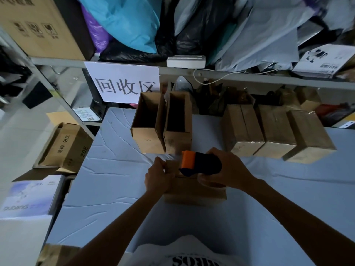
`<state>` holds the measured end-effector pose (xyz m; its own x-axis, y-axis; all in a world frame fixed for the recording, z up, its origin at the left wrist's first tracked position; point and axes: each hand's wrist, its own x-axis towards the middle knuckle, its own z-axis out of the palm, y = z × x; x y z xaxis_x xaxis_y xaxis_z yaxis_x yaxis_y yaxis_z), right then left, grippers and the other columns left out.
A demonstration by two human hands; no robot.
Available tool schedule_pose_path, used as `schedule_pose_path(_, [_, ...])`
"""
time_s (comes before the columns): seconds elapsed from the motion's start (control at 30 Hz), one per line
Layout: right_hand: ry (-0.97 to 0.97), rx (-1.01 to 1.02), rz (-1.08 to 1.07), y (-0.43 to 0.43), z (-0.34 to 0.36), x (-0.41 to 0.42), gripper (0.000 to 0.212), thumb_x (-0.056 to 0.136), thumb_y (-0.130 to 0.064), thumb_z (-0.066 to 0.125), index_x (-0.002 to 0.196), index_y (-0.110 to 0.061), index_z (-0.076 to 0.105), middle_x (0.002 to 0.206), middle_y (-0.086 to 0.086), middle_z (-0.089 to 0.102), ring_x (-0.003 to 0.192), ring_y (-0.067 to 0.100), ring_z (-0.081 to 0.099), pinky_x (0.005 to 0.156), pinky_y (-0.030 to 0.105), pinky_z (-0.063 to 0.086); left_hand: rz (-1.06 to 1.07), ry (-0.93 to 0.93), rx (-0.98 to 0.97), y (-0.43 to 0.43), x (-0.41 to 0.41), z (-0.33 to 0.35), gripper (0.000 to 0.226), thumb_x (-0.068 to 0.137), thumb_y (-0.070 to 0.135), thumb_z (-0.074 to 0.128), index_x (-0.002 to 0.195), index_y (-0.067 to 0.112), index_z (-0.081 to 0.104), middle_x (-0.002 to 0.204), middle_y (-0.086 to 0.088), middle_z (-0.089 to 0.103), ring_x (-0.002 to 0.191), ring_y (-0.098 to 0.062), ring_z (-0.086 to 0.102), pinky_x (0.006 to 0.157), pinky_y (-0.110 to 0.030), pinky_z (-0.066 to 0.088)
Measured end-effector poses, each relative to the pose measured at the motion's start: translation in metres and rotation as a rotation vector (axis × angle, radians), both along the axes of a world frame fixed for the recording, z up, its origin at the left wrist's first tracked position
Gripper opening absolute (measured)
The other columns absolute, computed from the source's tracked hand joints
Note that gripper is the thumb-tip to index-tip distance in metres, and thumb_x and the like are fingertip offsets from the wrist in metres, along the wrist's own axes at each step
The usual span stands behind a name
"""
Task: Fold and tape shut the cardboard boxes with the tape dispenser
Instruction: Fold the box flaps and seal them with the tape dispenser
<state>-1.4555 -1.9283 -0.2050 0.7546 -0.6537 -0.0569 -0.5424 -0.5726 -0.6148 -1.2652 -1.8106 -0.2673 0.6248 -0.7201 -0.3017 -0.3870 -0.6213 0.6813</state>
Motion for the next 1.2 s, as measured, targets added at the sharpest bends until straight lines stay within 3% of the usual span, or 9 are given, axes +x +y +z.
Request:
schedule_pose_path(0.13, [-0.073,0.039,-0.047,0.002,-0.002,-0.009,0.058,0.060,-0.046,0.084,0.106,-0.025,0.054,0.091,-0.010,0.064,0.083,0.005,0.063,0.073,0.024,0.054,-0.007,0.001,0.007,0.000,0.000,-0.001,0.035,0.083,0.024,0.069,0.110,0.015,0.048,0.110,-0.006,0.060,0.097,-0.023,0.059,0.076,-0.034,0.049])
schedule_pose_path(0.27, [-0.127,0.082,-0.093,0.004,-0.002,-0.015,0.058,0.060,-0.039,0.086,0.107,-0.024,0.056,0.092,-0.012,0.065,0.086,0.002,0.064,0.074,0.013,0.049,0.072,-0.063,-0.252,0.000,-0.005,0.008,0.023,0.089,0.019,0.062,0.109,0.015,0.053,0.106,0.003,0.050,0.101,-0.015,0.049,0.078,-0.023,0.043])
schedule_pose_path(0.33, [-0.138,0.080,-0.087,0.007,-0.002,-0.014,0.057,0.060,-0.038,0.086,0.106,-0.026,0.056,0.092,-0.013,0.066,0.086,0.003,0.064,0.074,0.014,0.050,0.080,0.329,-0.293,-0.005,-0.007,0.023,0.012,0.096,0.025,0.054,0.098,0.014,0.058,0.097,-0.001,0.063,0.089,-0.015,0.059,0.070,-0.019,0.047])
schedule_pose_path(0.4, [-0.144,0.069,-0.078,0.008,-0.001,-0.013,0.056,0.059,-0.037,0.086,0.105,-0.028,0.055,0.090,-0.012,0.066,0.084,0.003,0.064,0.075,0.018,0.053,0.102,0.836,-0.189,-0.012,-0.009,0.039,0.024,0.097,0.033,0.050,0.093,0.012,0.061,0.086,-0.007,0.067,0.078,-0.018,0.065,0.064,-0.023,0.054])
schedule_pose_path(0.43, [-0.144,0.063,-0.072,0.009,-0.001,-0.012,0.056,0.059,-0.037,0.086,0.105,-0.028,0.055,0.090,-0.012,0.066,0.084,0.003,0.064,0.075,0.020,0.054,0.104,0.959,-0.128,-0.013,-0.008,0.045,0.025,0.096,0.034,0.052,0.094,0.011,0.061,0.084,-0.008,0.066,0.074,-0.017,0.066,0.061,-0.023,0.055])
schedule_pose_path(0.73, [-0.145,0.023,-0.022,0.012,-0.001,-0.011,0.058,0.060,-0.038,0.087,0.108,-0.021,0.058,0.091,-0.008,0.067,0.084,0.009,0.065,0.076,0.033,0.057,0.246,1.401,-0.076,-0.010,0.003,0.049,0.009,0.090,0.013,0.060,0.093,0.006,0.057,0.079,-0.009,0.058,0.064,-0.013,0.058,0.054,-0.017,0.051])
schedule_pose_path(0.9, [-0.096,0.000,-0.017,0.012,0.000,-0.009,0.058,0.060,-0.046,0.084,0.107,-0.027,0.056,0.089,-0.011,0.065,0.083,0.006,0.064,0.075,0.031,0.057,0.197,1.183,-0.082,-0.011,0.004,0.048,0.005,0.091,0.010,0.058,0.087,0.007,0.058,0.068,-0.004,0.058,0.056,-0.008,0.054,0.049,-0.015,0.046])
schedule_pose_path(1.07, [-0.036,-0.100,0.029,0.014,0.004,-0.003,0.056,0.063,-0.057,0.076,0.107,-0.031,0.055,0.085,-0.017,0.062,0.076,0.001,0.061,0.068,0.024,0.055,-0.042,0.643,-0.067,-0.014,0.009,0.050,0.008,0.089,0.001,0.059,0.082,0.000,0.063,0.068,-0.002,0.059,0.058,-0.008,0.060,0.057,-0.016,0.052])
schedule_pose_path(1.2, [-0.008,-0.135,0.050,0.015,0.007,0.002,0.056,0.064,-0.061,0.073,0.106,-0.026,0.058,0.082,-0.015,0.061,0.072,0.000,0.059,0.065,0.019,0.053,-0.032,0.534,-0.085,-0.009,0.012,0.046,0.014,0.087,0.003,0.060,0.082,-0.009,0.065,0.068,-0.014,0.055,0.063,-0.017,0.053,0.059,-0.022,0.045])
